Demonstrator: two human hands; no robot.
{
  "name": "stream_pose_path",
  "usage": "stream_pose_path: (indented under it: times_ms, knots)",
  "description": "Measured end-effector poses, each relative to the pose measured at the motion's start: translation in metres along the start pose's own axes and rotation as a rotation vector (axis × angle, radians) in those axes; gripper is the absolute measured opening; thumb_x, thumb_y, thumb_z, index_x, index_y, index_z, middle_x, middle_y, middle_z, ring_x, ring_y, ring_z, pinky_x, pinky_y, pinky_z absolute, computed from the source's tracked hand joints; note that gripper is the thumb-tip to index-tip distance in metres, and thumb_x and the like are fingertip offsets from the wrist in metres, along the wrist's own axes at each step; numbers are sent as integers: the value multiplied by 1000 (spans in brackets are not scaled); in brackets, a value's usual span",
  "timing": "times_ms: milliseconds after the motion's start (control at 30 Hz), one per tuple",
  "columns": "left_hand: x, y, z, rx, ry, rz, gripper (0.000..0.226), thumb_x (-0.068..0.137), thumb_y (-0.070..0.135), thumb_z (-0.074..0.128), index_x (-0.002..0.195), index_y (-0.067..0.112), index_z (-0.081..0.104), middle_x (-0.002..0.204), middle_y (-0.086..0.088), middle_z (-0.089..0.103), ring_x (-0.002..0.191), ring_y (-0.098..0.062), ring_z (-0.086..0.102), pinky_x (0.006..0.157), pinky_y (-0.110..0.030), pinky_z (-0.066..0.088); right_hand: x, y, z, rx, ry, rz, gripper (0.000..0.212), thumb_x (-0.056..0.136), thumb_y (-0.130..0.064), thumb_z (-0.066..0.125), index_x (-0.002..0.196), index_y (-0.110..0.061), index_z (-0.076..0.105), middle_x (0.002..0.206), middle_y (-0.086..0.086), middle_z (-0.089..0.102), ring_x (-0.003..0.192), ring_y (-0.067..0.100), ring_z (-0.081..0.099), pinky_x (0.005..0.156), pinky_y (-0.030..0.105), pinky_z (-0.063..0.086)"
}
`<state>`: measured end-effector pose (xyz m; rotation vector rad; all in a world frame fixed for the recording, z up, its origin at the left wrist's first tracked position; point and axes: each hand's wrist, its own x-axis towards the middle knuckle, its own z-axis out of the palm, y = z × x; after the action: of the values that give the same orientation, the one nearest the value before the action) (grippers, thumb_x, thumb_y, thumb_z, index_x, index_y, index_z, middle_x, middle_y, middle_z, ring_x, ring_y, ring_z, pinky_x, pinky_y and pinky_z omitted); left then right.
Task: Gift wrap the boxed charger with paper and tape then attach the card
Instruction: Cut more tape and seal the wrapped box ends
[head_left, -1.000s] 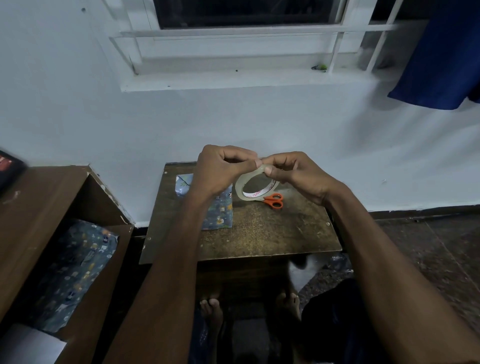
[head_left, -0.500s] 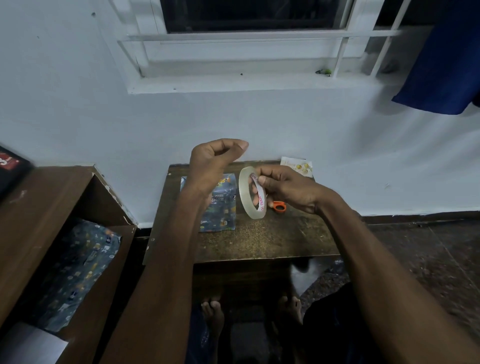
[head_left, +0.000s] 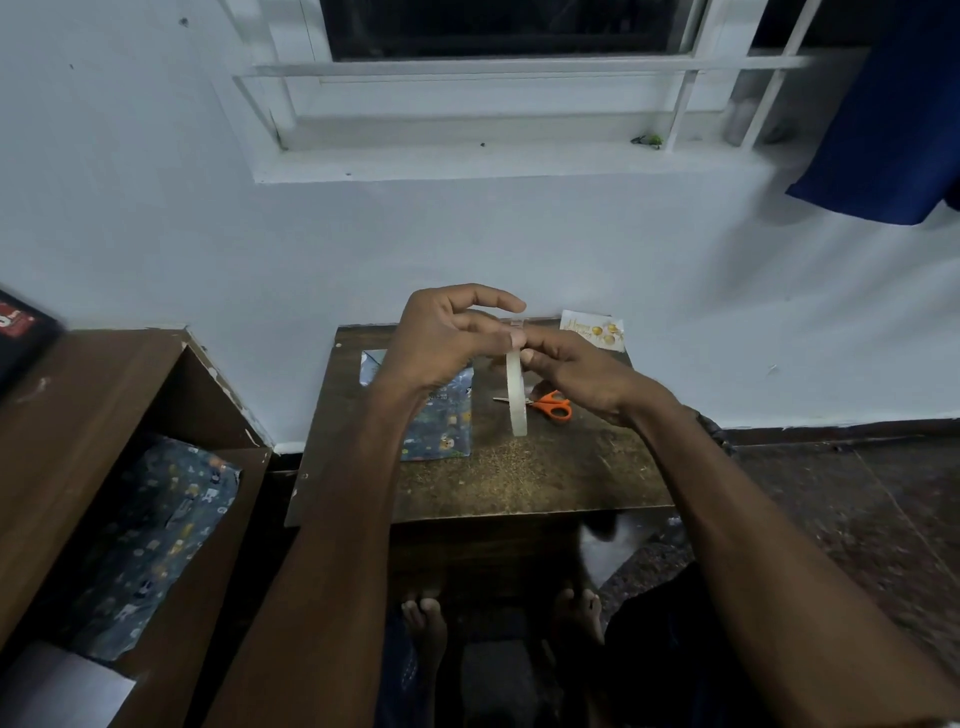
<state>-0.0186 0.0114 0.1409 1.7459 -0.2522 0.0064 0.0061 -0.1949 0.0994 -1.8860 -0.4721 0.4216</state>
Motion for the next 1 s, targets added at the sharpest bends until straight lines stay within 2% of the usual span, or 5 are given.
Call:
stream_pose_path:
  times_ms: [100, 267, 633, 800, 1000]
  knots:
    - [0, -2, 2, 53, 15, 1, 30, 83, 10, 90, 110, 17, 81, 86, -7, 82, 92, -21, 81, 99, -40, 60, 1, 3, -2, -161, 48, 24, 37, 110, -6, 46, 129, -31, 63, 125, -12, 68, 114, -3, 61, 90, 18, 52]
    - [2, -4, 4, 148, 18, -22, 27, 87, 18, 88, 112, 24, 80, 87, 3, 83, 98, -6, 78, 108, -40, 52, 9, 27, -8, -817, 256, 220, 29, 90, -3, 63, 76, -28, 58, 92, -3, 64, 97, 25, 66, 64, 26, 45]
    - [5, -8, 6, 230, 26, -34, 26, 93, 19, 81, 115, 33, 78, 89, 10, 82, 100, -3, 76, 107, -46, 54, 12, 31, 13, -1091, 294, 273, 14, 90, -21, 75, 104, -20, 76, 103, 6, 72, 94, 28, 69, 80, 40, 59]
    - [4, -9, 3, 276, 8, -11, 40, 99, -1, 60, 119, 30, 74, 94, 11, 82, 105, -44, 71, 101, -58, 54, 16, 23, 27, -1294, 233, 263, 17, 97, -14, 66, 114, -9, 67, 108, 11, 68, 102, 34, 69, 73, 38, 45]
    - [5, -8, 3, 286, 20, -15, 44, 100, -4, 58, 123, 30, 73, 96, 12, 82, 104, -4, 74, 104, -45, 54, 15, 22, 23, -1206, 283, 310, 19, 94, -19, 70, 109, -9, 65, 106, 11, 68, 99, 32, 68, 71, 38, 46]
